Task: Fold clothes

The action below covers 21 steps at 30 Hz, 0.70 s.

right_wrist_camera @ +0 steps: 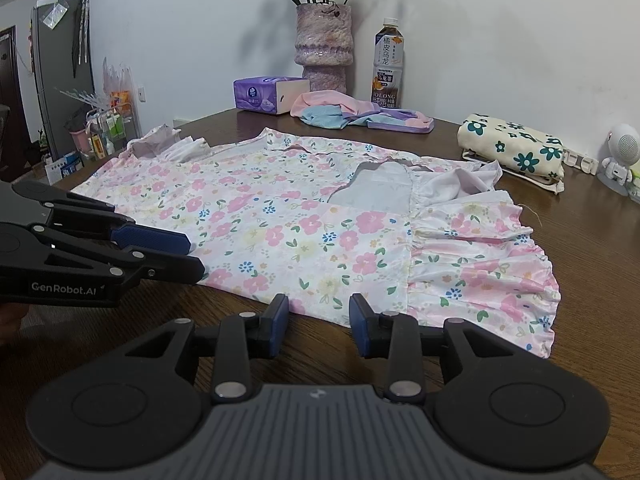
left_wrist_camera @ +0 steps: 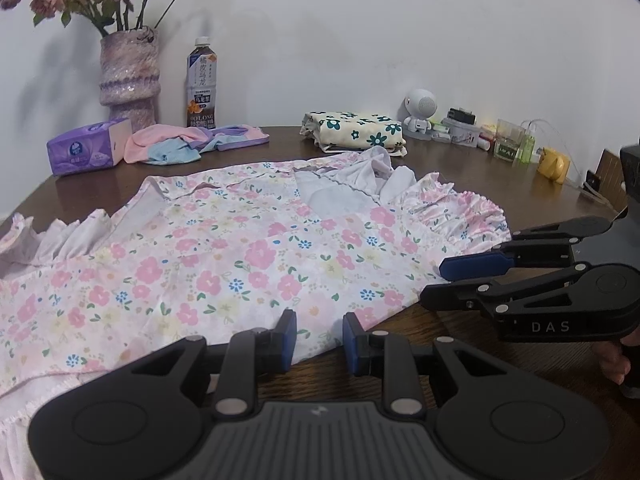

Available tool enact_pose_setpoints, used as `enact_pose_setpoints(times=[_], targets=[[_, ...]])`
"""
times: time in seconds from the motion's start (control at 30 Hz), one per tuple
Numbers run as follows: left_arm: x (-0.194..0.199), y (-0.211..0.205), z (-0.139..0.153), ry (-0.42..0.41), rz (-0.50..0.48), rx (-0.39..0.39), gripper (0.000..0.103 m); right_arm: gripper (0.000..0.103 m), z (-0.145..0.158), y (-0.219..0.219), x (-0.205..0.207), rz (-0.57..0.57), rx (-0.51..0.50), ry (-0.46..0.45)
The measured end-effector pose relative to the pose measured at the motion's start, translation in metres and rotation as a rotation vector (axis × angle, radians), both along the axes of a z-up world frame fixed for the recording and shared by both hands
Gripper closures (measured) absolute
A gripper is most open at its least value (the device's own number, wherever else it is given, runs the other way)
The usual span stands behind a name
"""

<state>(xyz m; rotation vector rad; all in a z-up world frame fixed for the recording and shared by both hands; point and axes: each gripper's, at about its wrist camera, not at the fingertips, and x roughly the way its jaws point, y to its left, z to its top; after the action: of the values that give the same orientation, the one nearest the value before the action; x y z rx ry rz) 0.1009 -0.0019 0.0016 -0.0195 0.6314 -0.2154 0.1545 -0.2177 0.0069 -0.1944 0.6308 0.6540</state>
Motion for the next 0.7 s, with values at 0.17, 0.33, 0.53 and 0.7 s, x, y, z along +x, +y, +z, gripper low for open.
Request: enact_pose_setpoints(times=[0.17,0.33,0.53,0.7], targets=[[-0.014,0.005,0.016,-0.053,-0.007,0.002,0.080,0.069,0.013,-0.011,-0.002,-0.017,0.105,-0.011],[-0.046,0.025,0.041,-0.128,0.058,0.034,0.066,0.069,0.033,-0.008,-0.012,0.016,0.140,-0.064],[-0.096,0.070,0.039,-0.102,0.193,0.051,0.066,0.068,0.032,0.042,-0.030,0.169,0.071,-0.080],[-0.136,0.103,0.038,-0.085,0.273,0.075,0.063,0.065,0.029,0.095,-0.053,0.311,-0.006,-0.120]])
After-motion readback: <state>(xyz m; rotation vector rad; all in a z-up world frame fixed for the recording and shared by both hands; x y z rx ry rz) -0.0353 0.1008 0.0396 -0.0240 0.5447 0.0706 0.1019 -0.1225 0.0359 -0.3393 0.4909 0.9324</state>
